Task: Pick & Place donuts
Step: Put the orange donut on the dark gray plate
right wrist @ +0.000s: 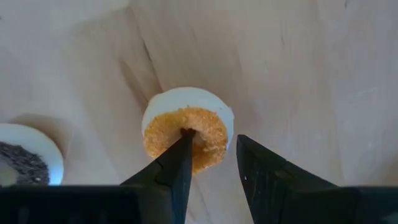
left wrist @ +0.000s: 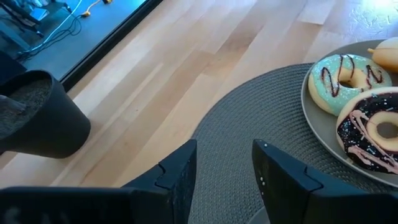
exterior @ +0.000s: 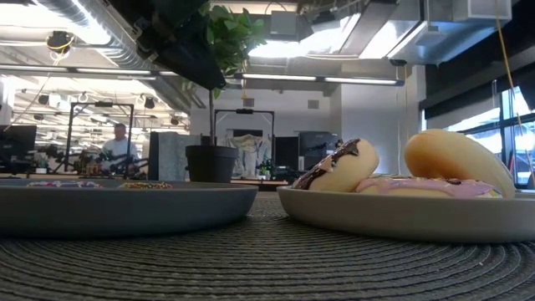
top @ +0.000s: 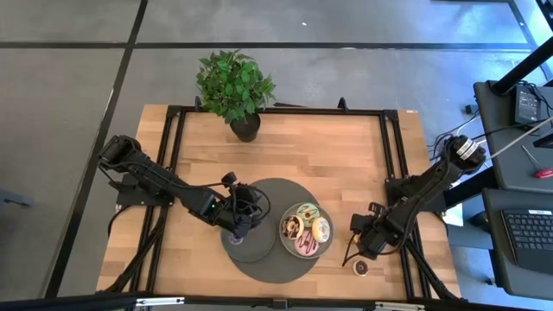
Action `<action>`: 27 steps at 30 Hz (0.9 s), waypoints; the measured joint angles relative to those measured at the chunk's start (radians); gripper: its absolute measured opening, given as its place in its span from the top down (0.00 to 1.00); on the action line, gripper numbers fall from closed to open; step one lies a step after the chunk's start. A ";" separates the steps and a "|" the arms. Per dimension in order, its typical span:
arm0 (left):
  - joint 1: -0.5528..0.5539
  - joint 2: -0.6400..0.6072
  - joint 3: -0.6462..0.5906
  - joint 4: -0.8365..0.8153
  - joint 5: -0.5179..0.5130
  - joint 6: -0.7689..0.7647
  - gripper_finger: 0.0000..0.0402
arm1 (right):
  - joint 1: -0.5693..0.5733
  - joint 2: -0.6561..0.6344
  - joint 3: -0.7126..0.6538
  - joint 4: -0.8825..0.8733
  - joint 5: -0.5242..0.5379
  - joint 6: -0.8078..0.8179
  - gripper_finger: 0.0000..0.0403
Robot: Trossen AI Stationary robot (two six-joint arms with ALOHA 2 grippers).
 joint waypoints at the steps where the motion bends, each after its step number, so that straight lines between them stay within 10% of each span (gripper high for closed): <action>1: 0.000 0.000 0.000 0.000 -0.001 0.000 0.63 | 0.000 0.005 0.000 0.000 -0.002 0.000 0.68; 14: 0.000 0.000 0.000 0.000 -0.007 0.000 0.63 | 0.000 0.016 0.000 -0.004 -0.005 -0.004 0.96; 27: 0.000 0.000 0.000 -0.007 0.037 0.026 0.62 | -0.048 0.006 0.089 -0.167 0.030 -0.003 0.98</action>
